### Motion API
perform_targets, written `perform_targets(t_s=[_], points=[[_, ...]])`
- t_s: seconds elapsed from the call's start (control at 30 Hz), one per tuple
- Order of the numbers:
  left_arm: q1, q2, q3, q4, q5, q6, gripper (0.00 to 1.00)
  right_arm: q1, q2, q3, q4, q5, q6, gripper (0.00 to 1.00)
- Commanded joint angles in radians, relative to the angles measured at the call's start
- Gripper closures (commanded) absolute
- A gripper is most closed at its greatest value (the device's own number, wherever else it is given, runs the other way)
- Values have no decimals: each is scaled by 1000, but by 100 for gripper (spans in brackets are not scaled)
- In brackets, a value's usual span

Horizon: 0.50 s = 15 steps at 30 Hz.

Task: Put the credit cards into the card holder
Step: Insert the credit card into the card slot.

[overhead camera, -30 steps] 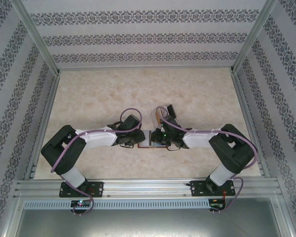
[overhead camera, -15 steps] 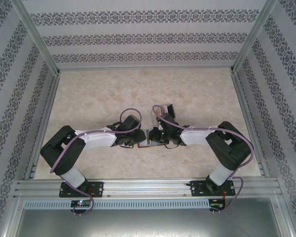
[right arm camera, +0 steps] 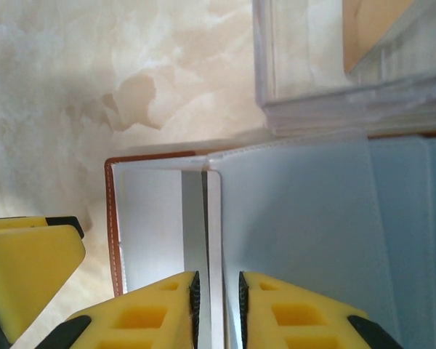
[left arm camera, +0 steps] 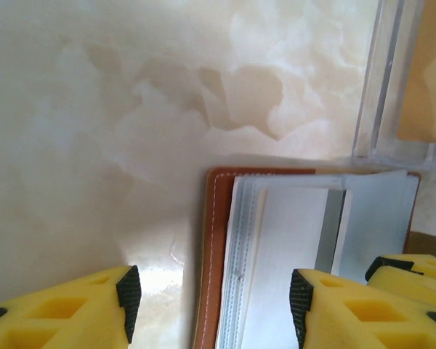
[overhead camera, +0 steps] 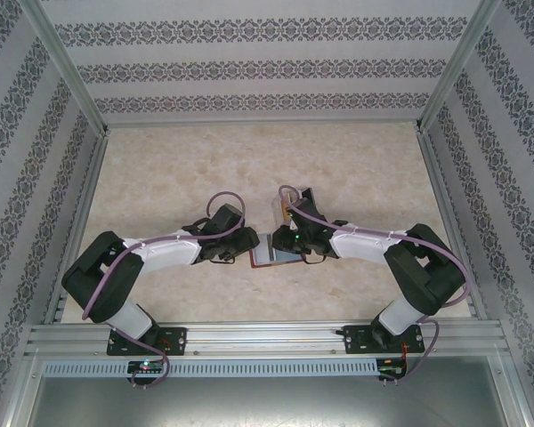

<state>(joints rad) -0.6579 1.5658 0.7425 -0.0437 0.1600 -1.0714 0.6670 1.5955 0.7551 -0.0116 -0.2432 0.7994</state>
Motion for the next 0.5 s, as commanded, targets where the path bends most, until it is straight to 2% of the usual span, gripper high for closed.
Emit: perform_targets(t_s=[0.0,0.3,0.47], points=[[15,15,-4,69,30,-21,43,-7,9,37,-28,17,-35,77],[18,75,44,54,36,-22,52,-16,75,100,-65,27,-62,77],[18,89,52,71,51,-1,51,-17,126,121,-48,-4,-66,81]])
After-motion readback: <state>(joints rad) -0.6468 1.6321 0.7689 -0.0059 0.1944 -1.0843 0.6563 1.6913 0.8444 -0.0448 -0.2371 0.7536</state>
